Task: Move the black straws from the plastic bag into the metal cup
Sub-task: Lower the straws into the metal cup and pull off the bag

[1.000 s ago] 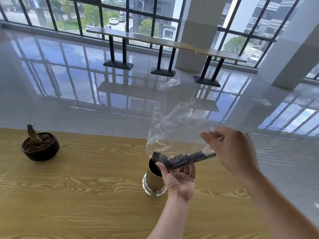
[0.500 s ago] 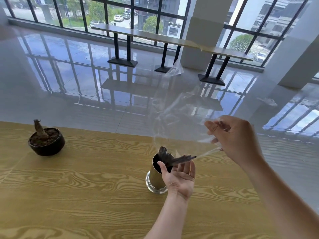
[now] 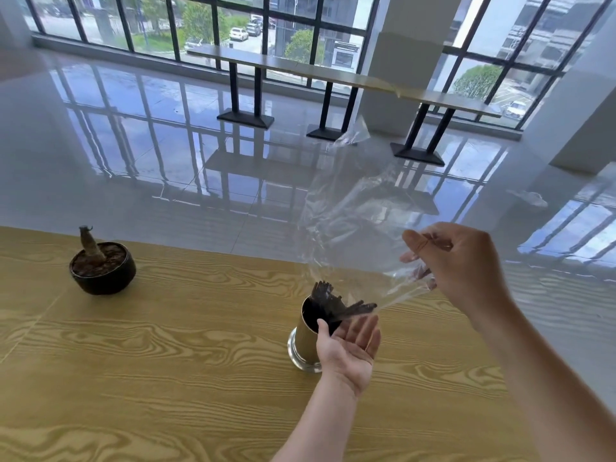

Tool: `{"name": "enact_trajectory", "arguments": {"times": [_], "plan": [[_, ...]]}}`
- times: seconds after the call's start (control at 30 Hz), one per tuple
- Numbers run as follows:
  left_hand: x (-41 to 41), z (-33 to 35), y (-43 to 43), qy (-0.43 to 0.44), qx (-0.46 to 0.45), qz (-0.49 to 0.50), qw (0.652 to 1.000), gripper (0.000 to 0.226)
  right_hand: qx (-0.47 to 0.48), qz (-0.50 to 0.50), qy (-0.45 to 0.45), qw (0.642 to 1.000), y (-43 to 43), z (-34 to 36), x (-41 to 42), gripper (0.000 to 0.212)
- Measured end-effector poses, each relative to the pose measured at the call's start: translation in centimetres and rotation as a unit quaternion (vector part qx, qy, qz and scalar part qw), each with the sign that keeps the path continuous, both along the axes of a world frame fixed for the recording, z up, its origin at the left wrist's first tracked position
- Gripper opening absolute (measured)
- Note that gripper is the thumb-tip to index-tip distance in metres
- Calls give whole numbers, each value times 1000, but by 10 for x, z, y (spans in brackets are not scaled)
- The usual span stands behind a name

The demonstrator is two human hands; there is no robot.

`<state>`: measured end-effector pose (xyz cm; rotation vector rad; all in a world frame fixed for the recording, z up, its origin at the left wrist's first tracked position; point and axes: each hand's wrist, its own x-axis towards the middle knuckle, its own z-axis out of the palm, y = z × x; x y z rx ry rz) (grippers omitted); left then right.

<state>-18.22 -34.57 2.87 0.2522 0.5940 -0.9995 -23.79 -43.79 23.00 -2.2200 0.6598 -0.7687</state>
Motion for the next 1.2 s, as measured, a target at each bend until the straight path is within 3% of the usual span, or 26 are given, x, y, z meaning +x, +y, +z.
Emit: {"name": "enact_trajectory", "arguments": {"times": [0.1, 0.17, 0.2, 0.23, 0.3, 0.33, 0.37, 0.43, 0.5, 0.6, 0.73, 0.9, 1.07, 1.2], "plan": [[-9, -4, 15, -72, 82, -75, 991, 41, 29, 6, -22, 999, -3, 1, 3, 26], [-10, -8, 30, -197, 204, -111, 953, 22, 50, 10, -39, 998, -7, 1, 3, 23], [-9, -13, 36, -294, 285, -117, 905, 20, 65, 11, -47, 997, -8, 1, 3, 25], [-6, -16, 42, -404, 368, -114, 829, 18, 83, 12, -56, 995, -9, 1, 4, 27], [4, -18, 50, -586, 508, -94, 624, 17, 123, 18, -75, 989, -11, 1, 7, 28], [10, -15, 53, -633, 555, -87, 533, 20, 145, 23, -83, 986, -11, 1, 8, 27], [17, -14, 54, -661, 585, -80, 463, 25, 171, 28, -91, 981, -11, 1, 10, 27], [30, -16, 50, -693, 608, -69, 382, 39, 235, 37, -103, 966, -10, 0, 13, 26], [41, -16, 43, -706, 618, -80, 337, 42, 303, 43, -123, 944, -8, 1, 15, 25], [50, -18, 35, -709, 621, -131, 307, 27, 376, 37, -164, 911, -8, 3, 18, 26], [54, -22, 31, -700, 609, -137, 347, 27, 422, 32, -188, 886, -9, 2, 19, 27], [61, -22, 25, -718, 579, -145, 358, 36, 472, 7, -217, 855, -15, 0, 20, 28], [62, -25, 23, -731, 549, -144, 378, 44, 475, 4, -219, 852, -20, -1, 22, 28], [61, -30, 23, -740, 536, -110, 393, 31, 469, 4, -215, 857, -20, -1, 23, 28]]}}
